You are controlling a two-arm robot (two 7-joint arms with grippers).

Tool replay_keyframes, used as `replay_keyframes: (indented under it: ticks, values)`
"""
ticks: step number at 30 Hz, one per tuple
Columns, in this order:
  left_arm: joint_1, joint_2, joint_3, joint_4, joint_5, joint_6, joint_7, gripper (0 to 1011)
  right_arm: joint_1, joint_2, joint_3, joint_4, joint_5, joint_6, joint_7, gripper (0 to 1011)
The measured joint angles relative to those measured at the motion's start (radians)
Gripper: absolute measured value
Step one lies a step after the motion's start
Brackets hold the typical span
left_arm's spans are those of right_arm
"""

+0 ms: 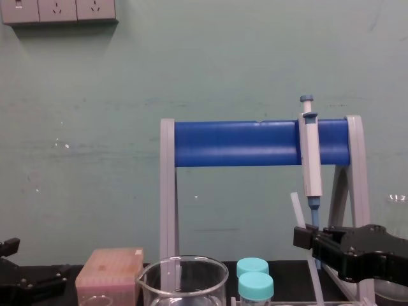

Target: Pick up the stirring rod with one hand, then place it down.

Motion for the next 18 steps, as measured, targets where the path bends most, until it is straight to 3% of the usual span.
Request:
replay_keyframes:
  ticks: [5, 18]
  values:
    - [0.000, 0.000, 0.000, 0.000, 0.000, 0.000, 0.000, 1000, 0.000, 0.000, 0.000, 0.000, 0.002, 0.000, 0.000, 147]
    - [0.000, 0.000, 0.000, 0.000, 0.000, 0.000, 0.000, 1000, -0.001, 0.001, 0.000, -0.001, 0.004, 0.000, 0.001, 586]
